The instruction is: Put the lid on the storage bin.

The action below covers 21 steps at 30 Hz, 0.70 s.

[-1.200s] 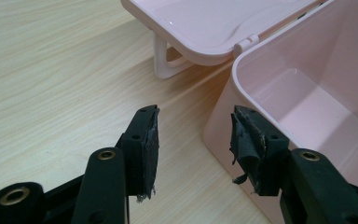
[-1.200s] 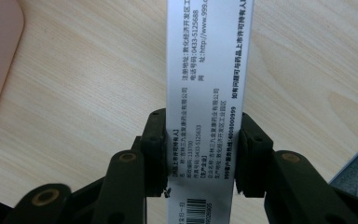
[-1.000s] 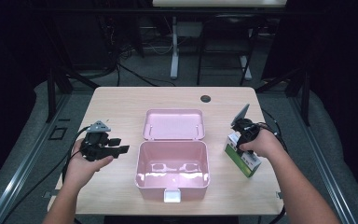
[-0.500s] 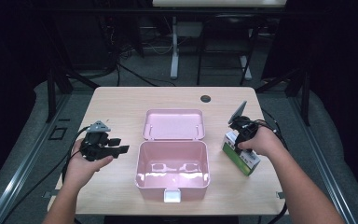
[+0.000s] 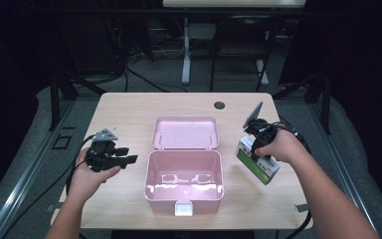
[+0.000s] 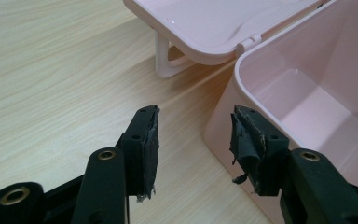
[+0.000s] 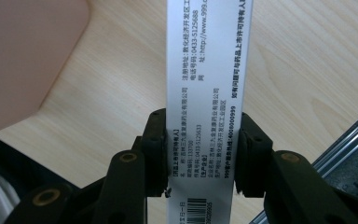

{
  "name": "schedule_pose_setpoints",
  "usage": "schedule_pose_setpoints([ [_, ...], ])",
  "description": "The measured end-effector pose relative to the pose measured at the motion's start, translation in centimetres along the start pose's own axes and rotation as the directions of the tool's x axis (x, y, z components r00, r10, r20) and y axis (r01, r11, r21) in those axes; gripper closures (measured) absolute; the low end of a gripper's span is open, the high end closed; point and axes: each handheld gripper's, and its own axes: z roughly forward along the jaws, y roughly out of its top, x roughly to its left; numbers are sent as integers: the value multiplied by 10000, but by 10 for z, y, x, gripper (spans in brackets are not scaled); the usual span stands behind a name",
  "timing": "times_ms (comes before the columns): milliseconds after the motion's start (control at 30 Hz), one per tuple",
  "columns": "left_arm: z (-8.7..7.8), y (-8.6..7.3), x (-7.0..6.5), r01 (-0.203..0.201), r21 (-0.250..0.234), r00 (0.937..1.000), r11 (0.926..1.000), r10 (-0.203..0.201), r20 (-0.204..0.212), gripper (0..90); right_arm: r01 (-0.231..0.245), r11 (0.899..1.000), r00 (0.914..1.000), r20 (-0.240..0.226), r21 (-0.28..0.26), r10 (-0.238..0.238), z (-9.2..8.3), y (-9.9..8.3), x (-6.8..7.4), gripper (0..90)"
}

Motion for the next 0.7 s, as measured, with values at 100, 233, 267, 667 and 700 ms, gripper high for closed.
schedule_pose_setpoints([
  [100, 0, 0, 0, 22, -1, 10000, 10000, -22, 5, 510, 237, 9997, 9997, 14, 41, -237, -8, 1, 4, 617],
  [233, 0, 0, 0, -3, -1, 10000, 10000, 3, 8, 510, 320, 9995, 9995, 84, 68, -321, -18, 3, 9, 617],
  [267, 0, 0, 0, 18, -8, 10000, 10000, -18, 11, 510, 354, 9993, 9993, 89, 102, -355, -22, 3, 10, 617],
  [667, 0, 0, 1, 26, -47, 10000, 10000, -26, 30, 510, 789, 9969, 9969, 54, -53, -788, -50, 8, 19, 617],
  [700, 0, 0, 1, 25, -44, 10000, 10000, -24, 30, 510, 859, 9963, 9963, 55, -33, -859, -53, 8, 20, 617],
])
